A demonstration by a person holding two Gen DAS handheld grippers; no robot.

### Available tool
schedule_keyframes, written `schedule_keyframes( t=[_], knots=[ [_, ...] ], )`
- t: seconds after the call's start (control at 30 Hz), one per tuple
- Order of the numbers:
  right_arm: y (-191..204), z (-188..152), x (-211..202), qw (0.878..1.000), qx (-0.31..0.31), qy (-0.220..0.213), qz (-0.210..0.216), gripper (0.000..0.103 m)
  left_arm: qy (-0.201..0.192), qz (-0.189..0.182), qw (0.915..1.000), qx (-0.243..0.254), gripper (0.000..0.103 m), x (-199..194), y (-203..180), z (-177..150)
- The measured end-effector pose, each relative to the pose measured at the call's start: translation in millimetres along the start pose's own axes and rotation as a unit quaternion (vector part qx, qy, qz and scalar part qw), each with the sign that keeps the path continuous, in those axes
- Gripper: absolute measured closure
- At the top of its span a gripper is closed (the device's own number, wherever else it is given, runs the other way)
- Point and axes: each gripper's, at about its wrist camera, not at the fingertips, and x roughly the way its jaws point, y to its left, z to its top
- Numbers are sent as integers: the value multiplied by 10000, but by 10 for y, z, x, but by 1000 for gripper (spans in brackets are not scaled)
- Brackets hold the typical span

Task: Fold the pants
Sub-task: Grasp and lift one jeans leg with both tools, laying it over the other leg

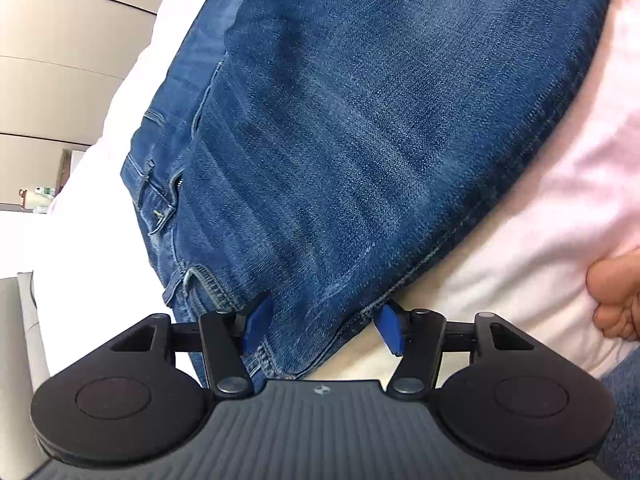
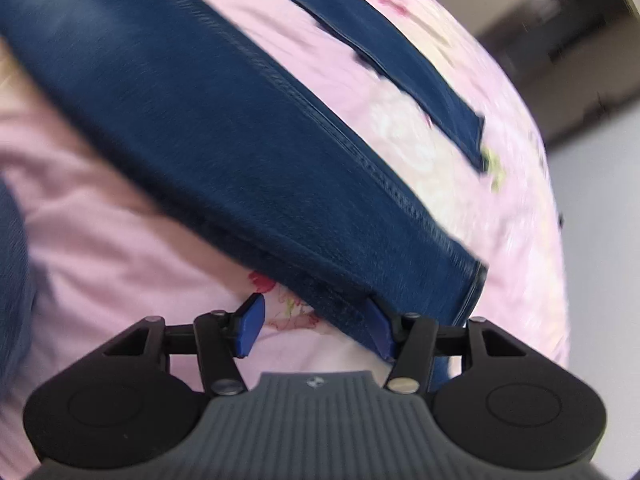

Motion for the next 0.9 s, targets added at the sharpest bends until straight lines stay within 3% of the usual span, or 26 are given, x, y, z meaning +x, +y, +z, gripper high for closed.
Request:
schedule_keyframes(
  t=[0.13, 0.23, 0.3, 0.37, 0.4, 0.47, 0.5, 0.63, 0.73, 0.9],
  knots=[
    [125, -46, -105, 9974, -618, -62, -364, 45, 29, 87, 10000, 23, 34, 10, -31, 8],
    [117, -73, 64, 9989, -408, 183, -146, 52, 94, 177, 9998, 15, 34, 74, -22, 46],
    [177, -107, 205, 9980, -508, 283, -248, 53, 117, 252, 9996, -65, 35, 94, -20, 59],
    [249, -137, 295, 9977, -488, 267, -381, 54, 141, 341, 9990, -237, 46, 85, -8, 60],
    [280, -139, 309, 9974, -495, 249, -458, 58, 106, 320, 9987, -389, 51, 39, 9, 52],
    [290, -119, 307, 9956, -524, 269, -722, 89, 19, 253, 9961, -842, 71, -63, 101, 56],
    [255, -106, 282, 9949, -448, 265, -867, 98, -40, 268, 9940, -1059, 73, -128, 144, 52],
    [-45, -15, -50, 9941, 340, -180, -1014, 102, -418, 393, 9810, -1853, 83, -429, 390, 34],
    [-257, 177, -290, 9891, 546, -445, -1292, 103, -682, 401, 9660, -2462, 85, -659, 708, 70],
    [-695, 653, -424, 9843, 694, -535, -1534, 103, -860, 383, 9466, -3084, 86, -869, 1324, 278]
  ],
)
